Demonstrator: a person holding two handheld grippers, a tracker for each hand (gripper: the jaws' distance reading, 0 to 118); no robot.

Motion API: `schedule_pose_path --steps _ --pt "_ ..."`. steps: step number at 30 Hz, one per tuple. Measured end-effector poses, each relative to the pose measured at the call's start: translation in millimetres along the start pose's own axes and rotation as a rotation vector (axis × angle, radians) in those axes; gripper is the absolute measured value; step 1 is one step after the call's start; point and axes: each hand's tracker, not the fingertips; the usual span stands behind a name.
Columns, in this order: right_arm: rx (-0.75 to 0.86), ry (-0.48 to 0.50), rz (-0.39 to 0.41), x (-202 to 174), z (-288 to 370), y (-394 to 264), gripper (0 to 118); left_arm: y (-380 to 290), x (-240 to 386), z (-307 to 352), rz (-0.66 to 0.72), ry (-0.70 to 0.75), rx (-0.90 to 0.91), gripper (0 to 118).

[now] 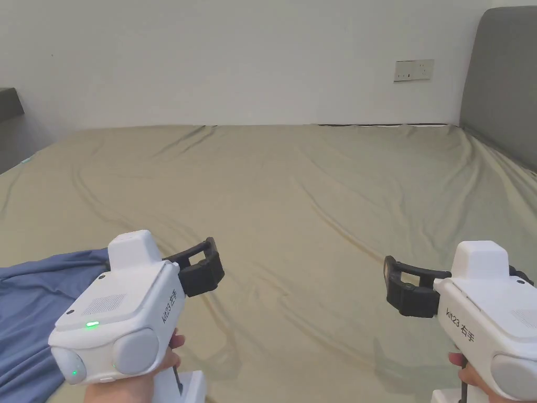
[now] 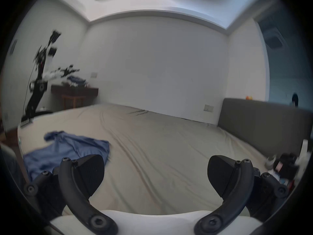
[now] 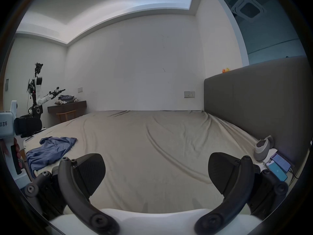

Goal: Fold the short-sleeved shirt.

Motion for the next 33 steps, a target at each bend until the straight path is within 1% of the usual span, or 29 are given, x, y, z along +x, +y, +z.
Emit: schedule_pose_path --steps 2,5,7,12,18,24,26,30,33 --pt "0.005 0.002 0.004 -5 1 2 118 -1 6 4 -0.058 -0.001 0.013 118" --pt "0.009 0.011 -0.003 -5 -2 0 118 2 7 5 -0.074 -0.015 0.027 118" --pt "0.013 0.001 -0.006 -6 -2 1 118 2 3 3 -0.062 -0.039 0.009 118" --pt "0.010 -0.002 -0.032 -5 2 4 118 1 3 2 -0.062 -0.020 0.007 118" --pt "0.001 -0.018 -0.043 4 -5 1 118 1 6 2 -0.074 -0.015 -0.005 118" --pt "0.003 -0.021 -0.022 8 -13 -2 118 0 9 2 -0.089 -0.007 0.004 118" --pt "0.010 -0.023 -0.015 3 -8 -2 118 1 9 2 -0.084 -0.020 0.000 118" --pt "0.009 -0.025 -0.021 1 -5 -1 118 0 11 2 -0.110 -0.009 0.006 118" --pt "0.013 -0.029 -0.020 0 -3 0 118 -1 12 3 -0.104 -0.026 0.001 118"
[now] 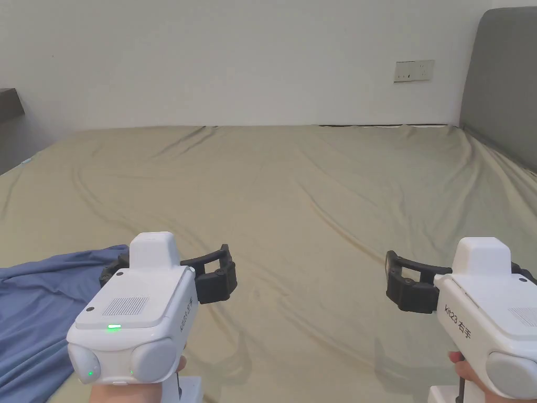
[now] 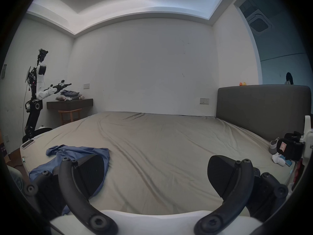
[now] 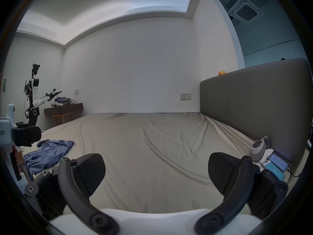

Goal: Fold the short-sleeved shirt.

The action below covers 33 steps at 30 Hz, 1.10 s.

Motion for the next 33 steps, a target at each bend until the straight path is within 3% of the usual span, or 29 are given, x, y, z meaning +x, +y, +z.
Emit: schedule_pose_path --steps 5,6,7,8,9,10,11,12,14,15,16,17,27,31,33 --pt "-0.001 -0.009 -0.007 3 -2 0 117 0 2 -1 0.006 -0.001 -0.008 118" --pt "-0.002 -0.009 -0.009 4 -2 0 112 0 2 -1 0.003 0.000 -0.006 116" --pt "-0.007 -0.008 -0.008 4 -3 1 99 1 3 0 0.003 0.000 -0.001 110" --pt "-0.008 -0.007 -0.009 3 -1 2 70 2 4 2 0.001 0.001 0.006 98" --pt "-0.005 -0.003 -0.008 3 0 4 10 3 6 3 -0.003 0.007 0.017 68" --pt "0.005 -0.009 -0.001 2 1 6 0 4 8 5 -0.018 0.022 0.029 38" --pt "0.012 -0.049 0.044 0 0 7 0 5 11 6 -0.037 0.038 0.040 9" --pt "-0.020 -0.101 0.054 -2 -1 6 0 6 13 6 -0.057 0.058 0.044 0" --pt "0.058 -0.078 0.060 5 1 8 0 6 14 4 -0.055 0.056 0.040 0" --pt "-0.064 -0.052 -0.048 9 -2 8 0 5 13 5 -0.036 0.038 0.036 0" --pt "0.006 -0.074 0.029 8 -1 10 0 6 13 3 -0.022 0.007 0.016 0" --pt "-0.020 -0.077 0.002 9 -1 9 0 6 13 2 -0.022 0.001 0.005 0" --pt "-0.016 -0.066 0.005 5 4 16 0 15 8 11 -0.024 -0.001 -0.003 0" --pt "-0.009 -0.048 -0.011 -24 -2 26 0 39 -16 34 -0.021 0.046 0.048 0" --pt "-0.010 0.034 0.024 -50 -6 30 0 50 -35 47 -0.043 0.089 0.074 0"
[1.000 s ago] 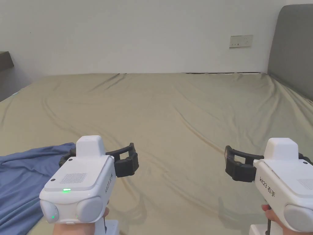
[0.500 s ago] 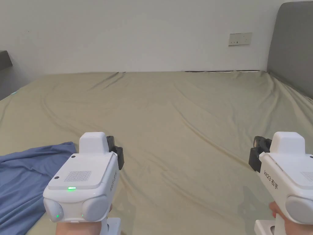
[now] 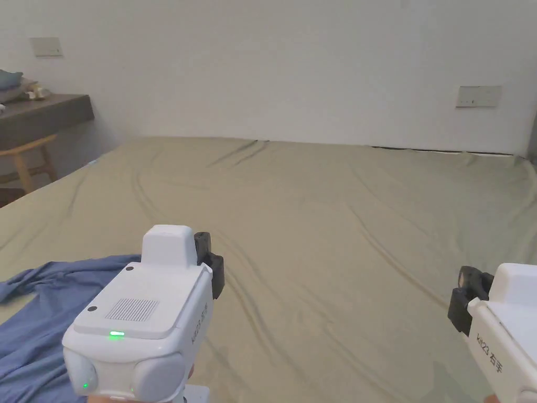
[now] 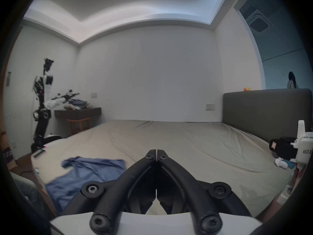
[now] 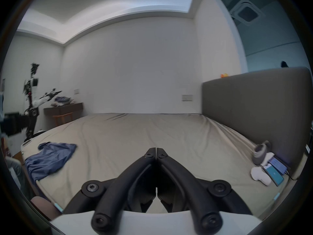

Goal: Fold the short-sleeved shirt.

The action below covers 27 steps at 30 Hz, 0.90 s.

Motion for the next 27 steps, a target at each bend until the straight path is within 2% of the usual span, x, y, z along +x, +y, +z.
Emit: schedule_pose_path --steps 2,4,6,12,14,20,27 --pt "0.014 0.078 0.042 -31 -5 5 0 10 -27 10 0.012 0.075 0.013 0" --pt "0.018 0.170 0.016 -66 -10 13 0 13 -59 24 0.016 0.132 0.004 0" --pt "0.037 0.256 -0.001 -96 -9 19 0 8 -86 40 -0.049 0.223 -0.007 0" --pt "0.033 0.444 0.041 -169 -7 19 0 -20 -157 70 0.096 0.346 -0.091 0" --pt "0.039 0.459 0.060 -182 -9 16 0 -29 -163 65 0.046 0.356 -0.117 0" --pt "0.015 0.459 0.081 -195 -32 7 0 -41 -171 14 0.104 0.266 -0.181 0" --pt "-0.058 0.388 0.087 -177 -77 -17 0 -69 -172 -157 0.173 0.156 -0.391 0"
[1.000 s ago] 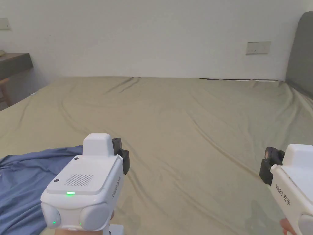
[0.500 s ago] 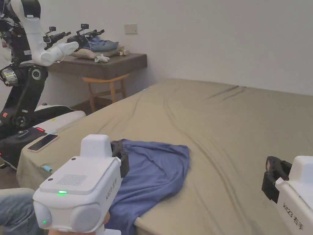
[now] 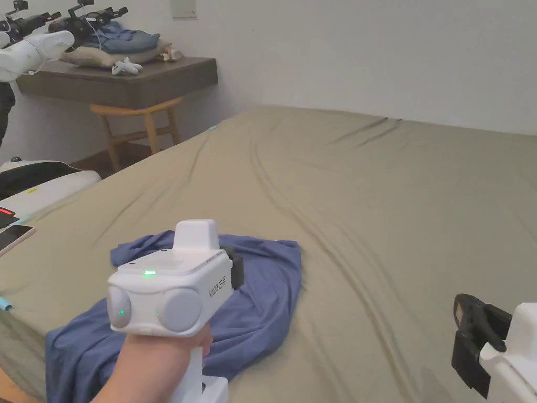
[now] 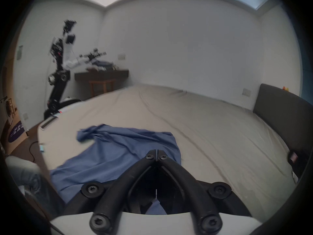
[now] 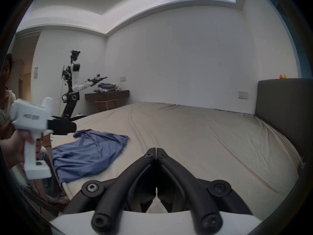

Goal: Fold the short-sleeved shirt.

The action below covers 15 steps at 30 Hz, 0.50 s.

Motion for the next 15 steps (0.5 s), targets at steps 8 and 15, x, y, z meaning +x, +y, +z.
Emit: schedule_pose_path --steps 8,15 --pt "-0.128 -0.089 -0.064 59 -29 -36 0 -11 29 -178 0.011 -0.005 -0.306 115" --pt "-0.168 -0.125 -0.102 87 -35 -52 0 -28 46 -222 -0.060 0.080 -0.412 105"
